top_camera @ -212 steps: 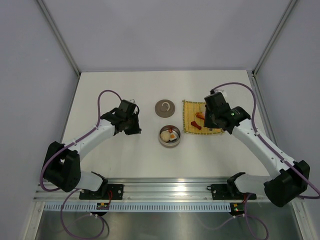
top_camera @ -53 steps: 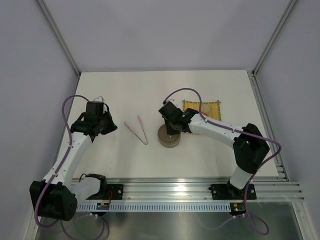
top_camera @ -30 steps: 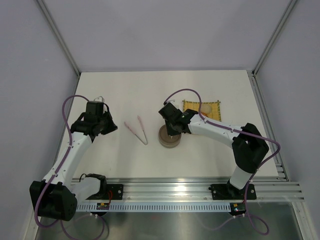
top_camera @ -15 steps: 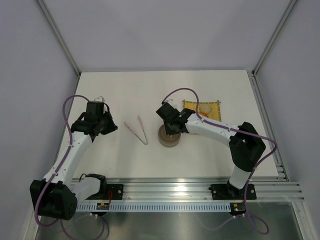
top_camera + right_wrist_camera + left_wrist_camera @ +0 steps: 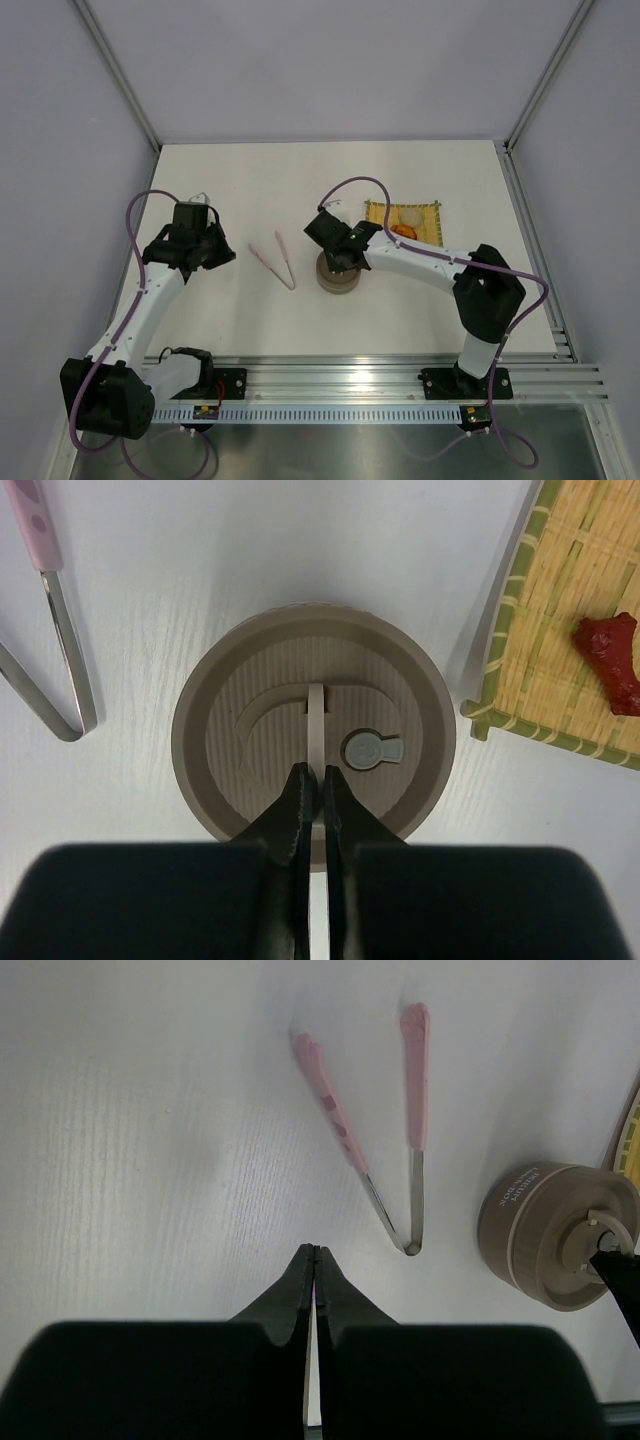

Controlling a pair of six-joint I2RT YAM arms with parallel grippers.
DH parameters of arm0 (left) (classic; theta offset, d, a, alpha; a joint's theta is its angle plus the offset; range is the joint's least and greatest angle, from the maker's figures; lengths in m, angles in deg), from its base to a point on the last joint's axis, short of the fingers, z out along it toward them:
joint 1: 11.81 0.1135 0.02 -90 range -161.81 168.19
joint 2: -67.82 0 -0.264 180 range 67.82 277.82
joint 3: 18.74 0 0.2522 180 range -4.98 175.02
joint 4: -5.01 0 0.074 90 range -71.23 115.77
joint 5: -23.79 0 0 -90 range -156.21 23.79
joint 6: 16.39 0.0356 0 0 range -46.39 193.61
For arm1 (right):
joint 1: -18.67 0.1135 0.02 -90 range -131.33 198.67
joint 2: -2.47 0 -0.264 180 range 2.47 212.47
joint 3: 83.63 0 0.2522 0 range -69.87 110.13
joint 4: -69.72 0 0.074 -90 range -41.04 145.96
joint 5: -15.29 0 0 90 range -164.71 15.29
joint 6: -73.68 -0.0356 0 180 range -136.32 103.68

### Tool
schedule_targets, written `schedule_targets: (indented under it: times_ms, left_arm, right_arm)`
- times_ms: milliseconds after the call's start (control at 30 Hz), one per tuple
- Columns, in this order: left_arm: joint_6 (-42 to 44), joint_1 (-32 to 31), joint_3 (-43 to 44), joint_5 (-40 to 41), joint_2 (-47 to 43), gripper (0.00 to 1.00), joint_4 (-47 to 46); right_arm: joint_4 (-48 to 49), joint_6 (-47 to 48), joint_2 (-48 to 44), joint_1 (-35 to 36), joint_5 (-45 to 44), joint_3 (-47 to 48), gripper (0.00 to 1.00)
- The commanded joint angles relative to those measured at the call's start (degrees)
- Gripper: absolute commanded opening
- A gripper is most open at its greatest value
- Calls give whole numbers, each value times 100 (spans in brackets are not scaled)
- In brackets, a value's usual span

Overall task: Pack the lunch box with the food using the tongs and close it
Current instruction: Close the box lid on the packing box.

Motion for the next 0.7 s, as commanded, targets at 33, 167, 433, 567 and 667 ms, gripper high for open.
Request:
schedule_targets:
  times_ms: [33,167,433,567,667]
  left_arm:
    - [23,32,8,-101,-54,0,-222]
    - [23,32,8,-101,-54,0,-213]
    - [5,23,-62,-119,-107,0,-231]
    - [5,23,-62,-136,-107,0,-222]
    - [-4,32,-45,-128,-133,0,-222]
  right_arm:
    - [51,-114,360,110,-261,-279,0]
    - [114,-229,501,207,-603,-464,0]
    - [123,-326,711,426,-1085,-570,0]
    - [-18,-344,721,558,-1358,-508,0]
    - [-177,-361,563,655,-1465,-438,0]
